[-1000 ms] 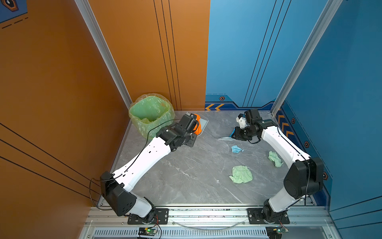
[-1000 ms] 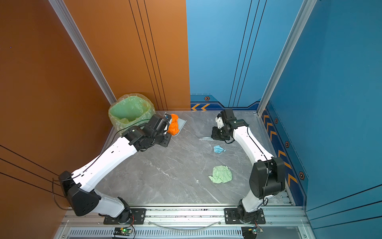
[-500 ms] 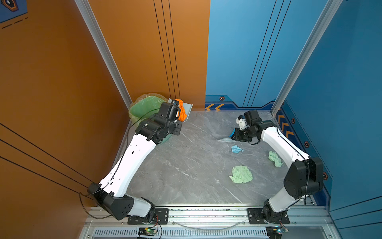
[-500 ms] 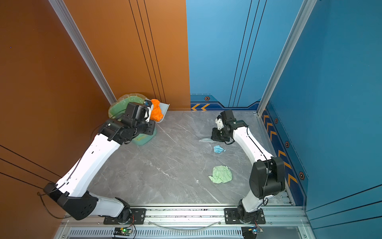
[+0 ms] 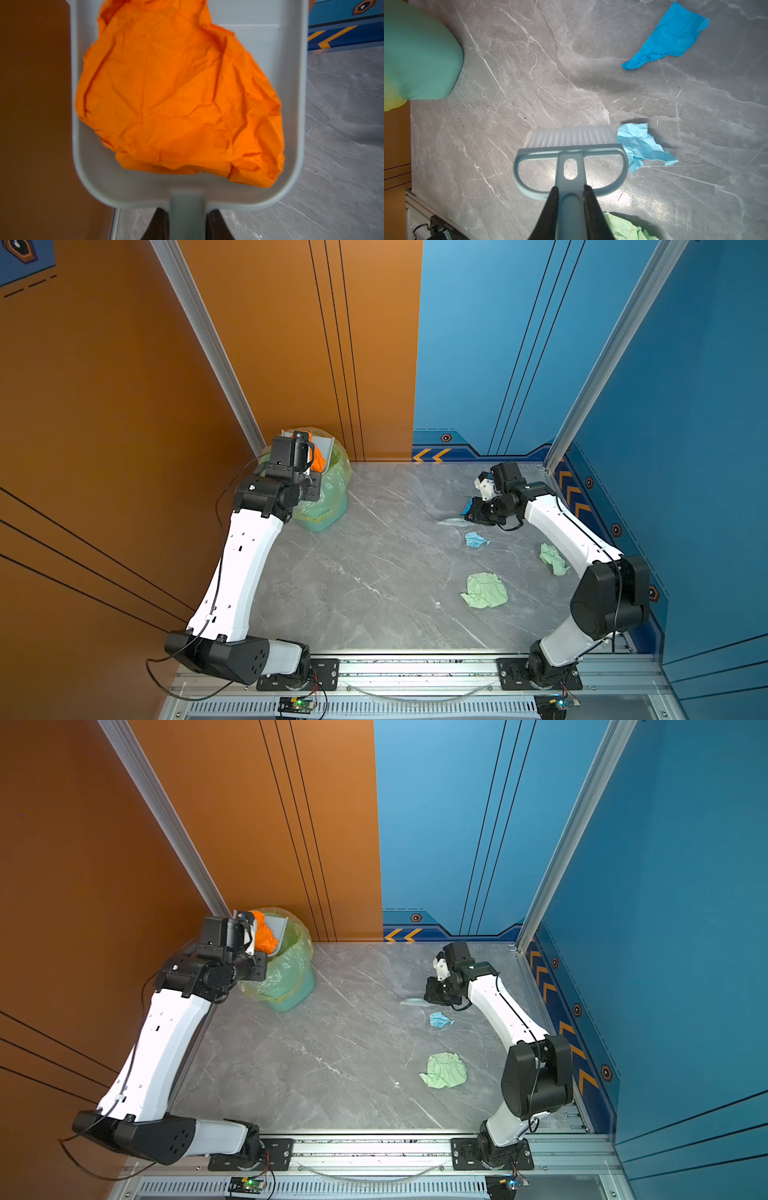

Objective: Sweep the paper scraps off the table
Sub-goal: 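Tip the dustpan over the bin opening with the left gripper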

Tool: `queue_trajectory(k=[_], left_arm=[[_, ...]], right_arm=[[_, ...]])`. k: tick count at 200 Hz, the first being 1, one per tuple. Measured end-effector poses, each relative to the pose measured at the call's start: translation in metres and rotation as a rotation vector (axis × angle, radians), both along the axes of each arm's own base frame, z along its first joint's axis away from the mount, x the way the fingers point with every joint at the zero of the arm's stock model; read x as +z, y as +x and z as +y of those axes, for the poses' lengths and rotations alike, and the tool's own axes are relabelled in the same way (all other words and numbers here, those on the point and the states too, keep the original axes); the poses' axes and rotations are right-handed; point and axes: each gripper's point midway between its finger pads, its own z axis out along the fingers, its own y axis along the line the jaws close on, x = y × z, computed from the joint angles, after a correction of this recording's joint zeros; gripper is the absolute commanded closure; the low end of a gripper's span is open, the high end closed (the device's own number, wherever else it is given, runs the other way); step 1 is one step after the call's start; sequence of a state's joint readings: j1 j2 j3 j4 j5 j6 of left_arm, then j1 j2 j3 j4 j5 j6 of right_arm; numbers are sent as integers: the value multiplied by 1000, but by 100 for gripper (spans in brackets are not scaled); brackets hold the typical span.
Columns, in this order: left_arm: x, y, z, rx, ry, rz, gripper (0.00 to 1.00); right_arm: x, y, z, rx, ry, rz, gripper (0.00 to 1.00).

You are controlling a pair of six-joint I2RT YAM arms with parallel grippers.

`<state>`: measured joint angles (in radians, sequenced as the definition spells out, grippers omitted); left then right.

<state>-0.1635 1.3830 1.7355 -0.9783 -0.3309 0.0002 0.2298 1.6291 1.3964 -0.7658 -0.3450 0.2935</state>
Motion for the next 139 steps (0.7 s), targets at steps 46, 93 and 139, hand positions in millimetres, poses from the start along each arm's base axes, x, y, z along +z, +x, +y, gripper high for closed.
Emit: queue_trajectory(k=[46, 93, 139], left_arm=[[13, 7, 34, 71, 126, 1, 100], [-4, 23, 50, 93, 283, 98, 100], [-7, 36, 56, 91, 369, 144, 100]], right_arm=[[0, 0, 0, -12, 5, 6, 100], [-2, -1, 4, -9, 7, 14, 100], [-2, -2, 5, -5, 7, 14, 100]])
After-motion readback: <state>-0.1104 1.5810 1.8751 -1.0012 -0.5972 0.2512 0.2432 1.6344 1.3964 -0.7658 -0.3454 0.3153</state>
